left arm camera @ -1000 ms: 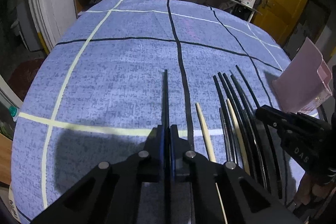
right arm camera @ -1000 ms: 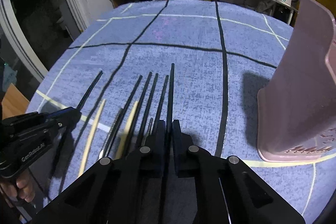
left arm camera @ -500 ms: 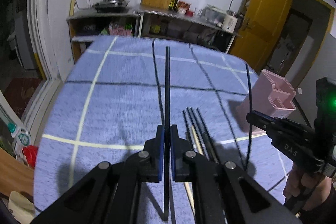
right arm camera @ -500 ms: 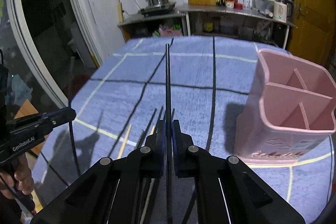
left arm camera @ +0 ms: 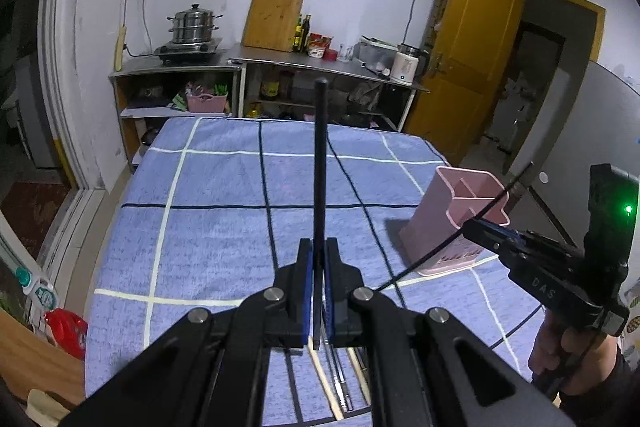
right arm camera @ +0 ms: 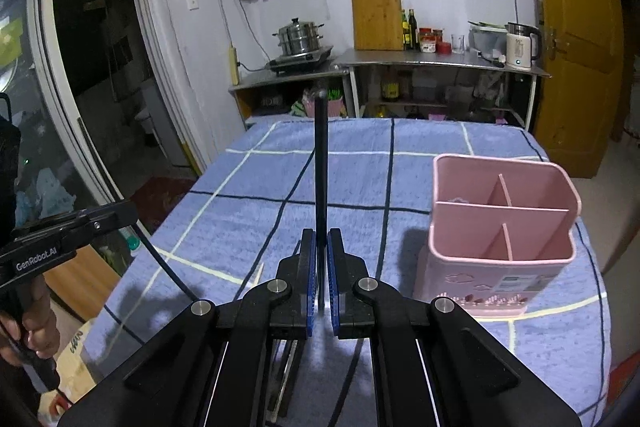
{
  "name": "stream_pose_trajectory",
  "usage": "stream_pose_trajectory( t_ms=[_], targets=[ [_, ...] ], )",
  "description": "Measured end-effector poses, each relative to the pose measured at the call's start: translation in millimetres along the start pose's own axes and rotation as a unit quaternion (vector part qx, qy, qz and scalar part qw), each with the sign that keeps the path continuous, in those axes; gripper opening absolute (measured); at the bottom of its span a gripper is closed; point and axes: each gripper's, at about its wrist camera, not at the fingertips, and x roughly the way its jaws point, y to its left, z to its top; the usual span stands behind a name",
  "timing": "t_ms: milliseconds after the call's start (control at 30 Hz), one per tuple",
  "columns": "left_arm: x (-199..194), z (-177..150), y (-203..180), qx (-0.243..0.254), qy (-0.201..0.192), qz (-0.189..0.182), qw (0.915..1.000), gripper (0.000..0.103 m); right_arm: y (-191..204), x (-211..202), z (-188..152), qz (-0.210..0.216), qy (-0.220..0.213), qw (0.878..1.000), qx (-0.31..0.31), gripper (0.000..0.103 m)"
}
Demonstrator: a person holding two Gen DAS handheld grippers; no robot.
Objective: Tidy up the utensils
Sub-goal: 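Carry both black chopsticks upright to the pink holder and lower them into it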
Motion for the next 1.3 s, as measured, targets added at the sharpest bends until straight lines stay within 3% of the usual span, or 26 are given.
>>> stream_pose_trajectory(
  t_ms=[233,533,700,1000,1300],
  targets=[
    [7.4,9.8,-25.9,0.006,0.003,-0.039,0.9992,0.006,-20.7,-26.9,4.0,-0.01,-0.023,1.0,0.016,0.006],
    [30.1,29.0,-90.5,0.037,0.009,-0.108,0.9935,0.006,-57.9,-68.5,9.5,-0.047,-0.053,0.997,0.043,0.006],
    [33.8,55.1,-118.6,0.047,-0.013,-0.138,0.9893,0.006,-72.9,-87.4,27.7,-0.064,-0.083,0.993,0.051,0.006],
    [52.3,97.0,-141.2,0.047,-0.04,-0.151,0.9866,0.006,-97.9,-97.1,64.3,-0.074,-0.13,0.986,0.069,0.006],
    [92.8,96.0,-149.1,0.048,-0.029,-0.144,0.988,0.006,-113.4,-63.2,61.3,-0.072,-0.114,0.988,0.082,0.006]
  ],
)
